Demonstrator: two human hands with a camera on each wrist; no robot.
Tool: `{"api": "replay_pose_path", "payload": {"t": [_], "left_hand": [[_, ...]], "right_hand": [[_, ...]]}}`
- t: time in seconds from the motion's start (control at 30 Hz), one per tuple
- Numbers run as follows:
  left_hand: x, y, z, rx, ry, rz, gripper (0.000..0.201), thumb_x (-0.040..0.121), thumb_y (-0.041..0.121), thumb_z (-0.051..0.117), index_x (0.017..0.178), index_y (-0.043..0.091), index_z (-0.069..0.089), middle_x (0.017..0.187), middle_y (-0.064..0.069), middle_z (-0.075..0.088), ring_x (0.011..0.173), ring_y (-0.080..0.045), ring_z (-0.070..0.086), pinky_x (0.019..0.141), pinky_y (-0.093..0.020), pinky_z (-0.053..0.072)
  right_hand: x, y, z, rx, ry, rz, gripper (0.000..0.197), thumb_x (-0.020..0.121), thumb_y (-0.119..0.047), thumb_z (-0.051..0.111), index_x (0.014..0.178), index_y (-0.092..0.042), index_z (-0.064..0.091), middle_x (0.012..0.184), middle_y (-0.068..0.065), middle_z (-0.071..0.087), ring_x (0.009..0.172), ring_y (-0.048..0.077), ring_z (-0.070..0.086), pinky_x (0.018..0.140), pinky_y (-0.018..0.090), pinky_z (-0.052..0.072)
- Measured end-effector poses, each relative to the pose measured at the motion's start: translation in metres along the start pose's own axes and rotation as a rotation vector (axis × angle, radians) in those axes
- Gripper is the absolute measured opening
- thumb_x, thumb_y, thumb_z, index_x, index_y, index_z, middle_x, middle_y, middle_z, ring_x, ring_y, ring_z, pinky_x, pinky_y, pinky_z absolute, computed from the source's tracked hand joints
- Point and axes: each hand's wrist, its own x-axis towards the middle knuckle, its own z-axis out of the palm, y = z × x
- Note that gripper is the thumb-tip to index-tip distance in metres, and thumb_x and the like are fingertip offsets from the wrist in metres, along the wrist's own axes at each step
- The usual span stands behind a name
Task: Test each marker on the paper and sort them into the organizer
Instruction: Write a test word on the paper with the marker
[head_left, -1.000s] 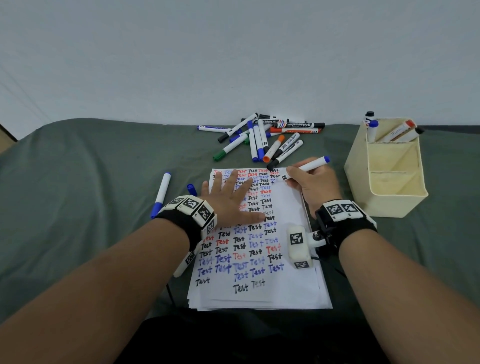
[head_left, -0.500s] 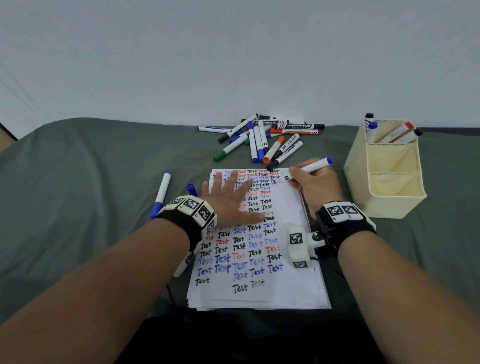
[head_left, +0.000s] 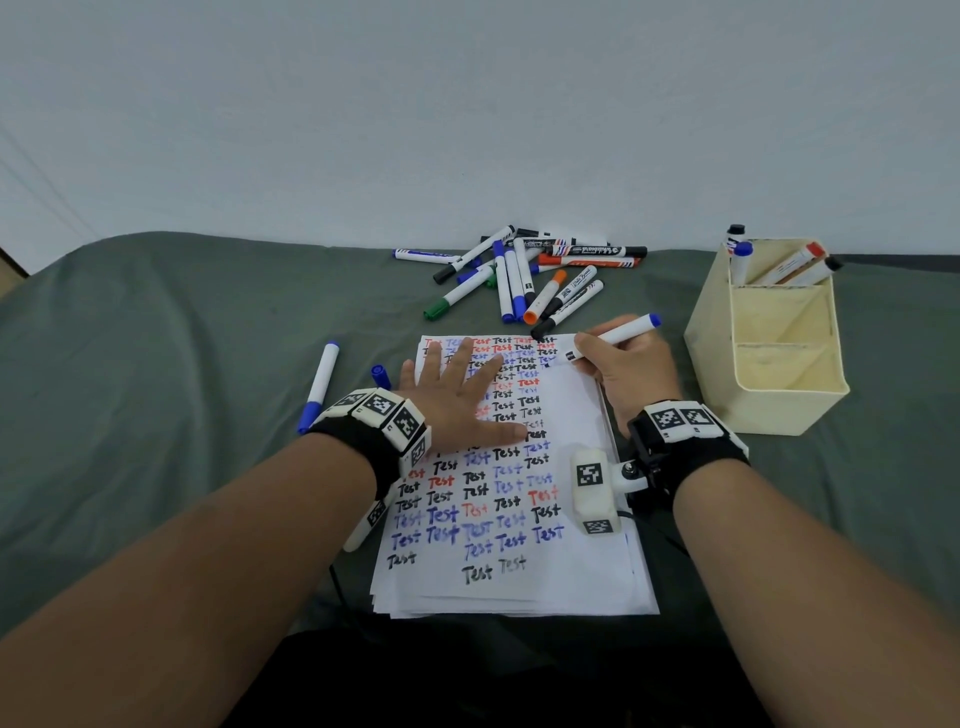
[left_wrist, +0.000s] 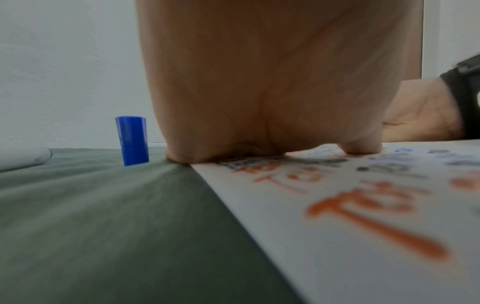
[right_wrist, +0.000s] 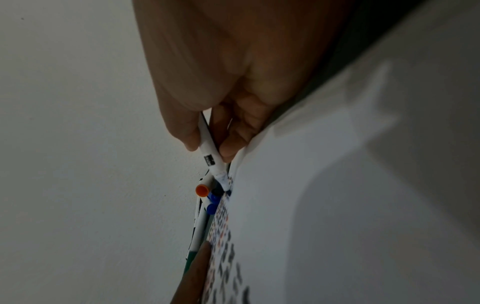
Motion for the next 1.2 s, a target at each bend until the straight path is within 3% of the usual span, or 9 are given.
{"api": "replay_pose_path", "payload": {"t": [0.1, 0.23, 0.37, 0.57, 0.83, 1.0, 1.2], "left_hand": [[0.0006, -0.0005, 0.0007, 0.0, -0.002, 0.001, 0.119, 0.051, 0.108, 0.018, 0.148, 0.053, -0.025, 0.16, 0.008, -0.035, 0.148, -0.032, -0.031, 0.118, -0.061, -0.013], [0.0009, -0.0009, 0.0005, -0.004, 0.002, 0.0, 0.118, 0.052, 0.108, 0.018, 0.148, 0.053, -0.025, 0.16, 0.008, -0.036, 0.148, -0.032, -0.031, 0.118, -0.061, -0.014], [0.0004, 0.0, -0.0006, 0.0, -0.007, 0.0, 0.117, 0.055, 0.106, 0.02, 0.148, 0.052, -0.025, 0.16, 0.008, -0.036, 0.147, -0.031, -0.032, 0.118, -0.061, -0.014], [-0.0021, 0.0013, -0.0003, 0.007, 0.003, -0.003, 0.113, 0.063, 0.103, 0.025, 0.15, 0.05, -0.023, 0.161, 0.007, -0.034, 0.148, -0.032, -0.031, 0.118, -0.062, -0.013], [0.0005, 0.0005, 0.0011, 0.003, 0.002, -0.004, 0.116, 0.057, 0.106, 0.021, 0.149, 0.051, -0.025, 0.16, 0.008, -0.035, 0.148, -0.032, -0.032, 0.118, -0.061, -0.013], [0.0009, -0.0005, 0.0009, -0.004, 0.001, 0.001, 0.122, 0.047, 0.109, 0.015, 0.148, 0.052, -0.025, 0.16, 0.008, -0.036, 0.148, -0.032, -0.032, 0.118, -0.061, -0.014], [0.001, -0.0005, 0.0007, -0.003, 0.004, 0.003, 0.119, 0.053, 0.107, 0.019, 0.149, 0.052, -0.024, 0.161, 0.007, -0.035, 0.148, -0.032, -0.031, 0.118, -0.062, -0.013]], "right_hand": [[0.0008, 0.0006, 0.0001, -0.026, 0.0, -0.001, 0.009, 0.083, -0.017, 0.077, 0.081, -0.021, 0.07, 0.076, 0.0, 0.075, 0.076, 0.02, 0.073, 0.072, 0.034, 0.06], [0.0019, 0.0018, -0.001, -0.036, 0.029, -0.007, 0.009, 0.083, -0.018, 0.076, 0.08, -0.023, 0.069, 0.075, 0.0, 0.075, 0.071, 0.016, 0.072, 0.068, 0.03, 0.055], [0.0021, 0.0032, -0.0018, -0.032, 0.055, -0.008, 0.009, 0.083, -0.02, 0.075, 0.079, -0.023, 0.069, 0.075, -0.001, 0.075, 0.075, 0.02, 0.073, 0.072, 0.035, 0.059], [0.0021, 0.0036, -0.0021, -0.059, 0.042, -0.011, 0.009, 0.084, -0.022, 0.076, 0.08, -0.024, 0.068, 0.073, -0.006, 0.074, 0.064, 0.006, 0.069, 0.063, 0.026, 0.052], [0.0008, 0.002, -0.0031, -0.053, 0.042, 0.001, 0.008, 0.082, -0.021, 0.076, 0.078, -0.025, 0.069, 0.074, -0.003, 0.074, 0.067, 0.011, 0.071, 0.066, 0.031, 0.056], [-0.0028, -0.0015, -0.0031, -0.016, 0.086, 0.0, 0.01, 0.077, -0.027, 0.074, 0.074, -0.035, 0.07, 0.072, -0.001, 0.074, 0.068, 0.017, 0.071, 0.073, 0.044, 0.059], [-0.0028, -0.0033, -0.0032, -0.035, 0.062, 0.009, 0.013, 0.074, -0.028, 0.074, 0.073, -0.04, 0.069, 0.071, -0.004, 0.073, 0.069, 0.018, 0.071, 0.077, 0.052, 0.062]]}}
